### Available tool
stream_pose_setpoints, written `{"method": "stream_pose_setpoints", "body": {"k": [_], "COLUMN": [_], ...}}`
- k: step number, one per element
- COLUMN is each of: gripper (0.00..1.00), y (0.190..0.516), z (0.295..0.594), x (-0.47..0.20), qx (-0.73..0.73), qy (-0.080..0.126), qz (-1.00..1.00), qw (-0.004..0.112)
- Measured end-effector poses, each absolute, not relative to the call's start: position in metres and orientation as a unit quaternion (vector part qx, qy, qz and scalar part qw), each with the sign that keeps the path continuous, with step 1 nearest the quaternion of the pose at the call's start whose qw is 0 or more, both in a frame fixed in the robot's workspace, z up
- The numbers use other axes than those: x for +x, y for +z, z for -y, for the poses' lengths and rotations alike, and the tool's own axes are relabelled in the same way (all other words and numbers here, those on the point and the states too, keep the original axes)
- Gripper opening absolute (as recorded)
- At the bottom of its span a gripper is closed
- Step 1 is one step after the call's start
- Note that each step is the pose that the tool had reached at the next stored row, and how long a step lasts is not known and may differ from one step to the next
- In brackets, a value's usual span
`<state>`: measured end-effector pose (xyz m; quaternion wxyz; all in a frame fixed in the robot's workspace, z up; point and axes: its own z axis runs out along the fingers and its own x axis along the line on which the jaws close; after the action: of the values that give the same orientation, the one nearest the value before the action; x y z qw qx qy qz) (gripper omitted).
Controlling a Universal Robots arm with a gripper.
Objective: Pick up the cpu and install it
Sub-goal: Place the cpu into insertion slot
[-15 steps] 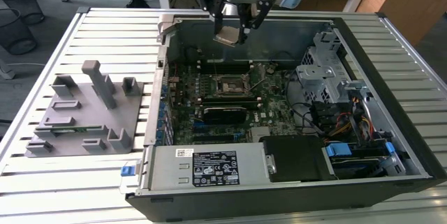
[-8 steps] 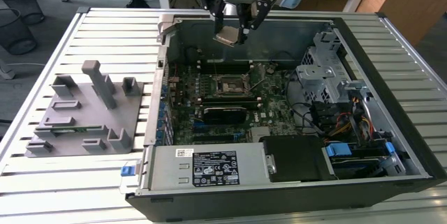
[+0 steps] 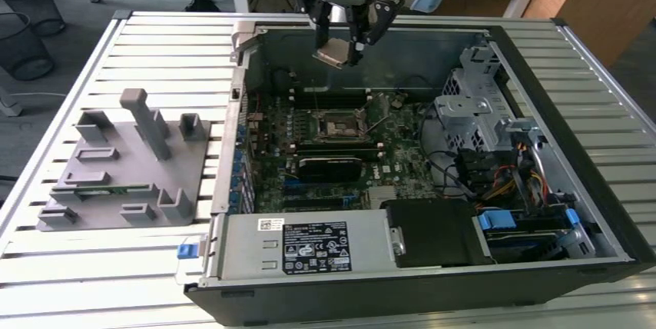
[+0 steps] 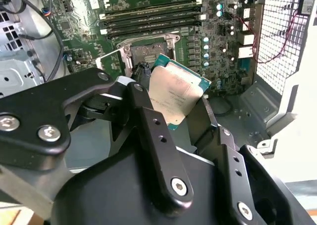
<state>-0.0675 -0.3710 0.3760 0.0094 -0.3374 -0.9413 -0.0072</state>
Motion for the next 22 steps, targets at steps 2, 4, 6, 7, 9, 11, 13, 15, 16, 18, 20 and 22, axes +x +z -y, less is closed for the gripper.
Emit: {"method": "stream_pose_setpoints", "body": {"k": [2, 4, 6, 7, 9, 11, 13, 15, 16, 18, 20, 22], "gripper": [0.54, 0.54, 0.54, 0.54, 0.54, 0.54, 0.54, 0.54, 0.54, 0.54, 0.54, 0.54], "y": [0.3759, 0.3758, 0.3757, 0.3757, 0.3756, 0.3754, 0.3753, 0.3752, 0.3751, 0.3748, 0.3747, 0.3745], "z": [0.3709, 0.3708, 0.3707, 0.3707, 0.3706, 0.3706, 0.3706, 0.3705, 0.3706, 0.3706, 0.3706, 0.3706], "x": [-0.0675, -0.0675, -0.0675, -0.0675, -0.0675, -0.0675, -0.0675, -0.0675, -0.0674, -0.0675, -0.0674, -0.0675], "qx": [-0.346, -0.354, -0.362, -0.367, -0.378, -0.390, -0.405, -0.421, -0.429, -0.445, -0.460, -0.475], "qy": [-0.007, -0.007, -0.007, -0.007, -0.007, -0.007, -0.007, -0.007, -0.007, -0.007, -0.008, -0.008], "qz": [0.938, 0.935, 0.932, 0.930, 0.926, 0.921, 0.914, 0.907, 0.903, 0.895, 0.888, 0.880], "qw": [0.009, 0.009, 0.009, 0.009, 0.009, 0.009, 0.009, 0.008, 0.008, 0.008, 0.008, 0.008]}}
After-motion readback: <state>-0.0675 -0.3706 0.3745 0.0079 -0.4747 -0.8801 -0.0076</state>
